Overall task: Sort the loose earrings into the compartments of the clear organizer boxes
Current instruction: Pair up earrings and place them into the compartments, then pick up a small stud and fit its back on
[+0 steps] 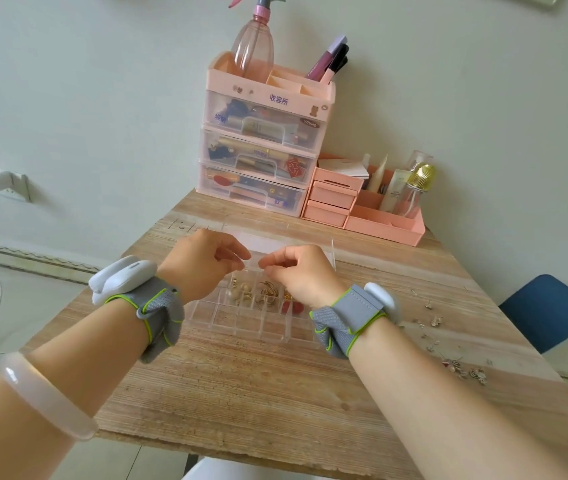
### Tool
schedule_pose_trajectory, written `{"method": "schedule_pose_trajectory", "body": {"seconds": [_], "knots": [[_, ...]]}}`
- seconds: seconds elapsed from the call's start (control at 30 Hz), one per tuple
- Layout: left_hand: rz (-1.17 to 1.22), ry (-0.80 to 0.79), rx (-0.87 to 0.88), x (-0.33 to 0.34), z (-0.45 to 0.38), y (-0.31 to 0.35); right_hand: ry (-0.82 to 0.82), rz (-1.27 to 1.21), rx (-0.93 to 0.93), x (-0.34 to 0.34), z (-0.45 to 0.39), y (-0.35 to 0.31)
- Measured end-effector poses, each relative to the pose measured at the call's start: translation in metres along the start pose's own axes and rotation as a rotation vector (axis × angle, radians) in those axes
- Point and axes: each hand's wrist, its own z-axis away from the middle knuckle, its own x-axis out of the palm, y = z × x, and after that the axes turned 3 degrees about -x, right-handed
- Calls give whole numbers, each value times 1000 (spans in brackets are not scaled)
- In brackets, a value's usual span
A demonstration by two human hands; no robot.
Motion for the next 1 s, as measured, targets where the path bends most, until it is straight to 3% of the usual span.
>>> {"method": "schedule_pose_trajectory", "body": {"seconds": [0.3,1.0], "knots": [[46,122,92,18,10,24,76,-16,-74,-17,20,4],[152,50,234,93,43,75,389,-64,21,-148,99,88]]}}
